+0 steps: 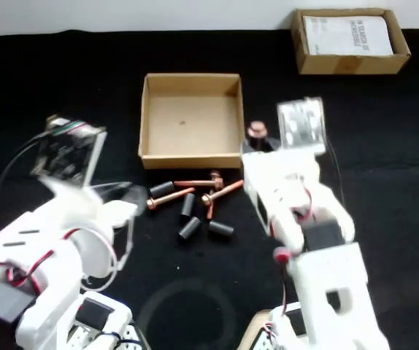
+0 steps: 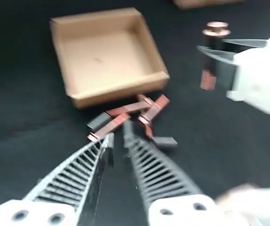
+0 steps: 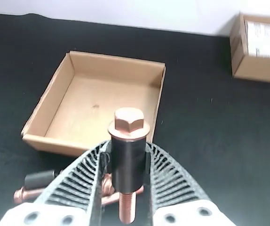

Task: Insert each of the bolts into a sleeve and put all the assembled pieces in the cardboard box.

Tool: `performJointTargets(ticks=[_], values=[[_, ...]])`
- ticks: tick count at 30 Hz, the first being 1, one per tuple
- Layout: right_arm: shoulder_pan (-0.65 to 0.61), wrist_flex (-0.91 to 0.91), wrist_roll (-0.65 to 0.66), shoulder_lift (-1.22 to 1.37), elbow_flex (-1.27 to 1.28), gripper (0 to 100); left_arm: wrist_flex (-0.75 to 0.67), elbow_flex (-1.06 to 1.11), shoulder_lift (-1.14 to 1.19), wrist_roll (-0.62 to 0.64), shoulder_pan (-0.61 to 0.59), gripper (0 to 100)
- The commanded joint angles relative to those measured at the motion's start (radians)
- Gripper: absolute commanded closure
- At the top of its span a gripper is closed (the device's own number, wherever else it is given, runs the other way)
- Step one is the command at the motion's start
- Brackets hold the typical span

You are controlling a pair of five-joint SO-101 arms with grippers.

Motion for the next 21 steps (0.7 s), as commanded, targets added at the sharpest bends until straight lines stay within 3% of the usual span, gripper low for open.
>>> performJointTargets(ticks=[1,13,16,21], values=[[0.005,-0.027,0.066,0.236,-0.277,99.1,-0.094,0.137,-0.096,-0.015,-0.13,98],[-0.081,-0.027,0.301,0.816,-0.779,99.1,-0.44,0.811,-0.59,-0.015,-0.501,98],[-0.097,-0.027,0.368,0.938,-0.825,99.1,-0.48,0.96,-0.72,-0.014,-0.545,98],[-0.11,-0.027,0.477,1.127,-0.895,99.1,-0.534,1.147,-0.682,-0.009,-0.568,98]])
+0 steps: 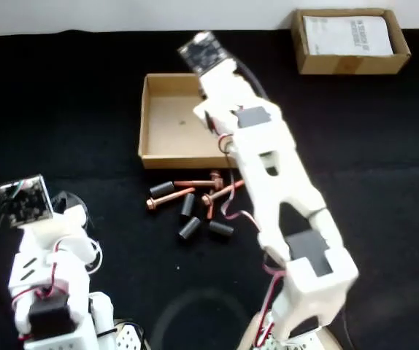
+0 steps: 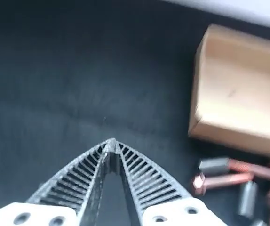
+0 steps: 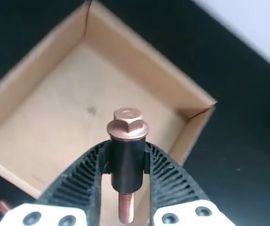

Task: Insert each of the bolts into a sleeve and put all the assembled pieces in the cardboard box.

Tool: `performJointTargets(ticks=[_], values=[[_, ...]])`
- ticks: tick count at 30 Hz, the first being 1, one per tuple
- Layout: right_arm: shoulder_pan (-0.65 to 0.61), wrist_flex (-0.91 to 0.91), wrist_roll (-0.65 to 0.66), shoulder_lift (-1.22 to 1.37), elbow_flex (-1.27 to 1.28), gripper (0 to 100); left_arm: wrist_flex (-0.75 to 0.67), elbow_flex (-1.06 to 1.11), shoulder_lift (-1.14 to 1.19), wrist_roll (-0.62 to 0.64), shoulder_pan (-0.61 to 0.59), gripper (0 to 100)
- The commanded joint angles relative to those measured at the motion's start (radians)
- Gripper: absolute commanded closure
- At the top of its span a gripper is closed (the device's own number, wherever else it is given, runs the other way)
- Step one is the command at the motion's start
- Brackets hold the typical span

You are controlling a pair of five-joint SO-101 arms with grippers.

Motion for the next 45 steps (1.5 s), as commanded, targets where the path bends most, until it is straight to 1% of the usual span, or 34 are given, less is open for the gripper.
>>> performJointTargets(ticks=[1,3,4,7,10,13,16,19,24,27,29,32,35,36,39,45], values=[[-0.008,-0.018,0.086,0.082,-0.105,99.1,-0.084,0.151,-0.007,-0.002,-0.016,98],[-0.008,-0.016,0.144,0.133,-0.136,99.1,-0.192,0.298,-0.016,-0.002,-0.016,98],[-0.008,-0.015,0.173,0.151,-0.148,99.1,-0.23,0.309,-0.007,0.0,-0.016,98],[-0.012,-0.008,0.233,0.177,-0.156,98.7,-0.239,0.3,0.005,0.0,-0.021,98],[-0.03,0.085,0.244,0.179,-0.165,97.2,-0.236,0.3,0.005,-0.002,-0.021,98],[-0.044,0.182,0.244,0.176,-0.166,89.3,-0.236,0.3,0.005,-0.002,-0.016,98],[-0.054,0.24,0.247,0.176,-0.166,82.1,-0.235,0.3,0.007,-0.002,-0.016,98],[-0.056,0.288,0.244,0.16,-0.177,81.0,-0.235,0.3,0.007,-0.002,-0.016,98],[-0.056,0.504,0.23,0.045,-0.278,81.0,-0.235,0.3,0.007,-0.002,-0.016,98],[-0.056,0.657,0.117,-0.045,-0.348,81.0,-0.233,0.3,0.007,-0.003,-0.016,98],[-0.058,0.751,0.063,-0.102,-0.381,81.0,-0.233,0.3,0.007,-0.003,-0.016,98],[-0.081,0.897,0.048,-0.18,-0.404,81.0,-0.215,0.3,0.007,-0.003,-0.016,98],[-0.131,1.036,0.046,-0.248,-0.401,81.0,-0.21,0.3,0.007,-0.005,-0.016,98],[-0.151,1.059,0.046,-0.269,-0.394,81.0,-0.209,0.3,0.007,-0.005,-0.016,98],[-0.17,1.055,0.029,-0.38,-0.277,81.0,-0.209,0.3,0.007,-0.003,-0.016,98],[-0.228,1.041,0.031,-0.651,0.173,81.0,-0.207,0.3,0.007,-0.005,-0.016,98]])
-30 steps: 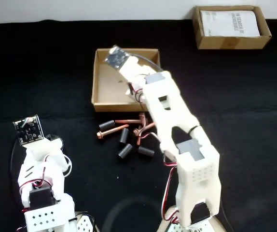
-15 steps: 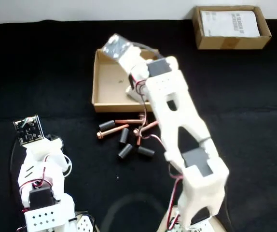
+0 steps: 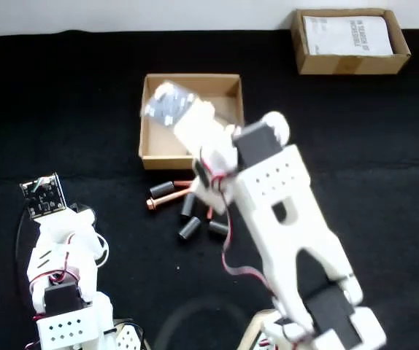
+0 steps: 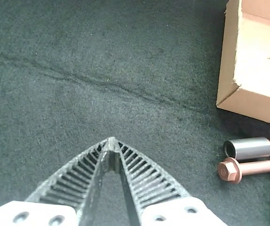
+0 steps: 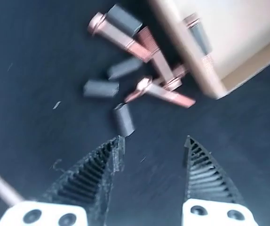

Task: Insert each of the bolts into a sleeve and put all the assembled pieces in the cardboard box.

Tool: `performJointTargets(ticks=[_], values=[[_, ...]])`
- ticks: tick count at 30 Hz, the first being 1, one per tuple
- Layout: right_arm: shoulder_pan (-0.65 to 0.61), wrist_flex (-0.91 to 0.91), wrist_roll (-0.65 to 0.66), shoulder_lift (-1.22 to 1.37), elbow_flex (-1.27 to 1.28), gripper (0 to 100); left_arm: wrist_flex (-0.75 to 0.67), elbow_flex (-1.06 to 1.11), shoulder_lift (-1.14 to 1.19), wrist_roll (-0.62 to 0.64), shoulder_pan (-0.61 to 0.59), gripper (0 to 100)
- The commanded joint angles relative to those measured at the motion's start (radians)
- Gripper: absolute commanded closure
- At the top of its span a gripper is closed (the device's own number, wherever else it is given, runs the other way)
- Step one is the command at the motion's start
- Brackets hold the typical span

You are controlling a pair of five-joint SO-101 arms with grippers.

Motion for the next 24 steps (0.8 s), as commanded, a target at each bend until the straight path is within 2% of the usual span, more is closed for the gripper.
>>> performJointTargets(ticks=[1,6,11,18,24], values=[[-0.022,-0.028,-0.008,-0.193,0.277,81.0,0.006,0.019,0.002,-0.006,-0.007,98],[-0.021,-0.214,-0.008,-0.344,0.595,81.0,0.006,0.019,0.002,-0.006,-0.007,98],[-0.021,-0.435,-0.008,-0.346,0.811,81.0,0.006,0.019,0.002,-0.006,-0.007,98],[-0.019,-0.619,0.072,-0.214,0.883,81.0,0.006,0.019,0.002,-0.006,-0.01,98],[-0.019,-0.717,0.077,-0.088,0.881,81.0,0.006,0.019,0.002,-0.008,-0.012,98]])
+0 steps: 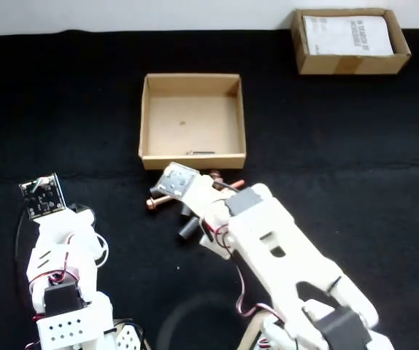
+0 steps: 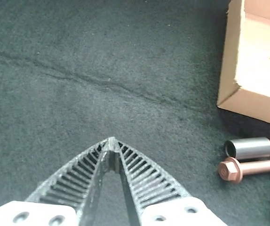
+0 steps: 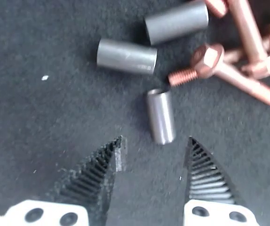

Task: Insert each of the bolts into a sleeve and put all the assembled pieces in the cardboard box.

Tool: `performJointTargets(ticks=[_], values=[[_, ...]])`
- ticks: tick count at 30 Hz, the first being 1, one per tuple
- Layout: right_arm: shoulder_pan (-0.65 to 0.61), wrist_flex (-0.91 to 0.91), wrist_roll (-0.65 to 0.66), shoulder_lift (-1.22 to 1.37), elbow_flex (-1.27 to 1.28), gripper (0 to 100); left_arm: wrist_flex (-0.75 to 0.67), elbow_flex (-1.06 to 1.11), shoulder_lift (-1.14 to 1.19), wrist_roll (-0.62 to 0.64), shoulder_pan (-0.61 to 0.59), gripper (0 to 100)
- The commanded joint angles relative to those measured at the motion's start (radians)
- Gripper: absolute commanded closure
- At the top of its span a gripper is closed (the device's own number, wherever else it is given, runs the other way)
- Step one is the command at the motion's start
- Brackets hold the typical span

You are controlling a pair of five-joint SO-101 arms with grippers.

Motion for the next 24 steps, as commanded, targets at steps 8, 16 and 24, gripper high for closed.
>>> performJointTargets(ticks=[8,16,24], values=[[0.05,-0.142,0.014,0.176,-0.044,81.0,0.003,0.019,0.002,-0.008,-0.007,98],[0.119,-0.14,0.014,0.355,-0.156,89.7,0.003,0.019,0.001,-0.008,-0.007,98],[0.145,-0.041,0.012,0.415,-0.292,99.1,0.002,0.019,0.001,-0.008,-0.007,98]])
